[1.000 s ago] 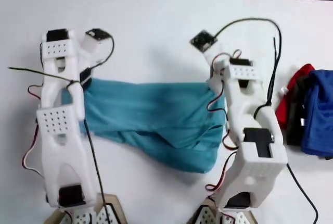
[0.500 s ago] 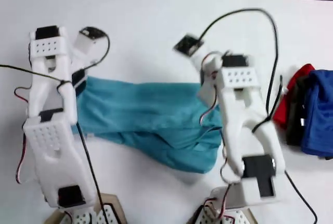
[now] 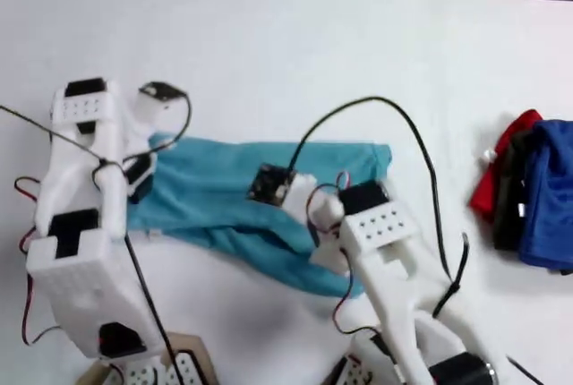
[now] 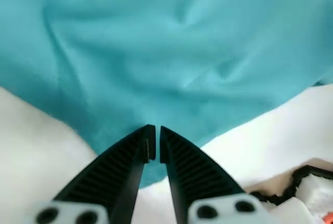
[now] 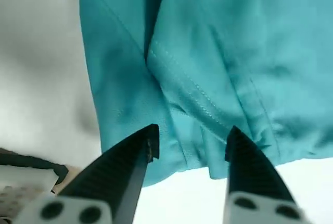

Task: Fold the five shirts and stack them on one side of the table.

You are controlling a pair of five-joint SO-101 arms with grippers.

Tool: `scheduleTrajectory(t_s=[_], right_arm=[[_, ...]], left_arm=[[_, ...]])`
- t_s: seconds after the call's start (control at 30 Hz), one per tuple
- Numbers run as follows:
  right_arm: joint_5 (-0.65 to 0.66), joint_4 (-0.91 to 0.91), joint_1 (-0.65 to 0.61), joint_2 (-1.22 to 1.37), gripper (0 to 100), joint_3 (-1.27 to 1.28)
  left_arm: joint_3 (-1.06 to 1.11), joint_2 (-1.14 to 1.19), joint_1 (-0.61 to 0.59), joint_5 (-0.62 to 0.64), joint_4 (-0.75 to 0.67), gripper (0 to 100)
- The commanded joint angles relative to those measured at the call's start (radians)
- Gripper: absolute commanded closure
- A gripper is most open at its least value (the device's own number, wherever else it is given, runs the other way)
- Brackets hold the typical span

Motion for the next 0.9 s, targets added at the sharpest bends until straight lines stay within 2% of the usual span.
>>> scheduleTrajectory(t_s=[0.0, 0.13, 0.2, 0.4, 0.57, 0.63, 0.77, 0.87], right_arm=[[0.005, -0.039, 0.038, -0.027, 80.1, 0.012], [0.0, -0.097, 0.047, 0.039, 80.1, 0.012], [0.0, -0.148, 0.048, 0.093, 80.1, 0.008], [0.0, -0.305, 0.05, 0.259, 80.4, -0.048], [0.0, -0.305, 0.051, 0.312, 80.8, -0.15], [0.0, -0.308, 0.065, 0.314, 83.8, -0.186], [0.002, -0.311, 0.125, 0.318, 90.2, -0.262], [0.0, -0.303, 0.179, 0.318, 90.9, -0.305]], left_arm=[[0.042, -0.046, -0.006, 0.005, -0.061, 95], [0.076, -0.006, -0.006, 0.011, -0.146, 95], [0.077, 0.017, -0.006, 0.054, -0.181, 95], [0.079, 0.08, -0.006, 0.098, -0.232, 95], [0.079, 0.121, -0.006, 0.104, -0.265, 95], [0.073, 0.127, -0.006, 0.104, -0.262, 95], [0.073, 0.129, -0.006, 0.106, -0.264, 95], [0.073, 0.13, -0.006, 0.106, -0.264, 95]])
